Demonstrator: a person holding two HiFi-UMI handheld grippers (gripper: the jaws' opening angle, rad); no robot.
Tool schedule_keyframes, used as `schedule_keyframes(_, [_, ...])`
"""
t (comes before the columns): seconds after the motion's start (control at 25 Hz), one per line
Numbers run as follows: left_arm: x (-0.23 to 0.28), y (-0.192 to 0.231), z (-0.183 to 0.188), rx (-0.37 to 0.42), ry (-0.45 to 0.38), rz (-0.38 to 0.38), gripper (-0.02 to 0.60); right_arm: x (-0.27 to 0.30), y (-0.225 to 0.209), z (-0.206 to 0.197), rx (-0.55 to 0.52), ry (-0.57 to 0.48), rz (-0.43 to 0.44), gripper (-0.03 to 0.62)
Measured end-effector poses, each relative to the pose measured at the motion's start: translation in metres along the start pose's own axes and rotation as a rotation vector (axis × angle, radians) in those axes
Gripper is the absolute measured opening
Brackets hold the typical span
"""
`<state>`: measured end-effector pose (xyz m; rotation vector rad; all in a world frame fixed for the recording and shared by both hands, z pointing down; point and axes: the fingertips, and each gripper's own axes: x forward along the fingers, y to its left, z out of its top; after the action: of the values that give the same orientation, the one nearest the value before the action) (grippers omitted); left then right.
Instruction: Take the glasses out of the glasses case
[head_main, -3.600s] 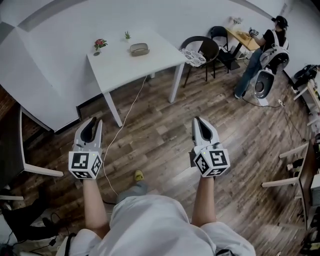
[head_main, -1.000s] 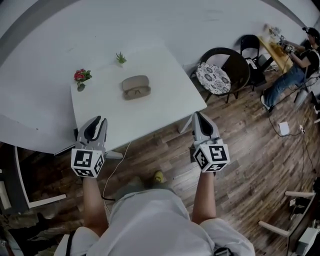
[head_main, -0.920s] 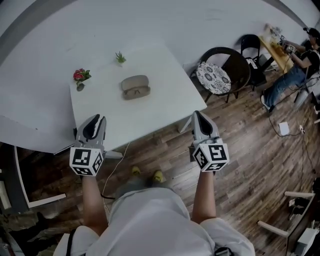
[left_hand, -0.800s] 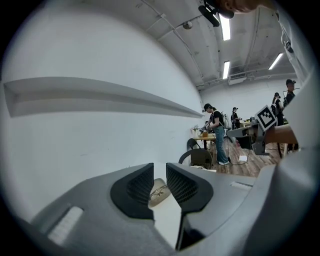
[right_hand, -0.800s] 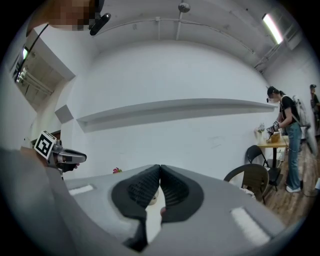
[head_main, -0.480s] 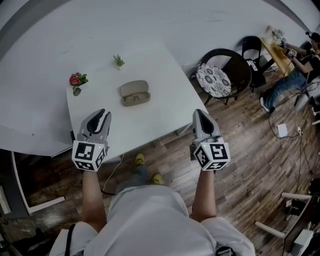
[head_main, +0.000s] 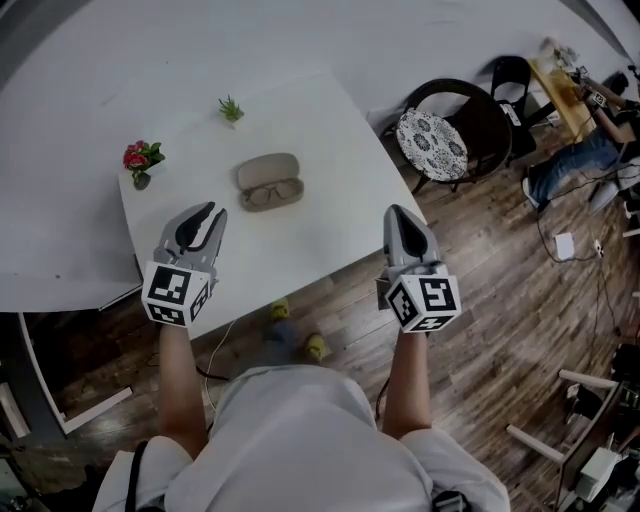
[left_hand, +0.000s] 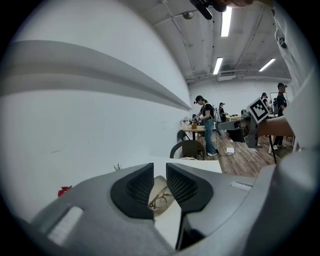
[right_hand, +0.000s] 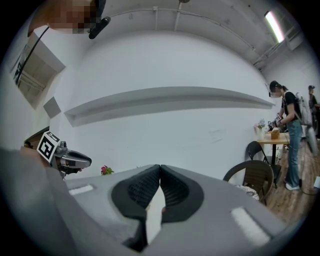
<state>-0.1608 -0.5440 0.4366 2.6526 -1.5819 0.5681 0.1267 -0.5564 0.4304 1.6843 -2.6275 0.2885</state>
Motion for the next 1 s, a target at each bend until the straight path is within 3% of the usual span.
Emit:
schedule_keyframes(0.56, [0.088,-0.006,-0.040,0.138,0.128,-0.191,0.086,0.025,-0.017,-0.031,0.021,0.047,-0.045,0.003])
schedule_keyframes(1.0, [0.159,-0.014,-0.097,0.264,0.312,-0.353,0.086,0.042,-0.037,-0.052,0.047,0.088,-0.081,0.003])
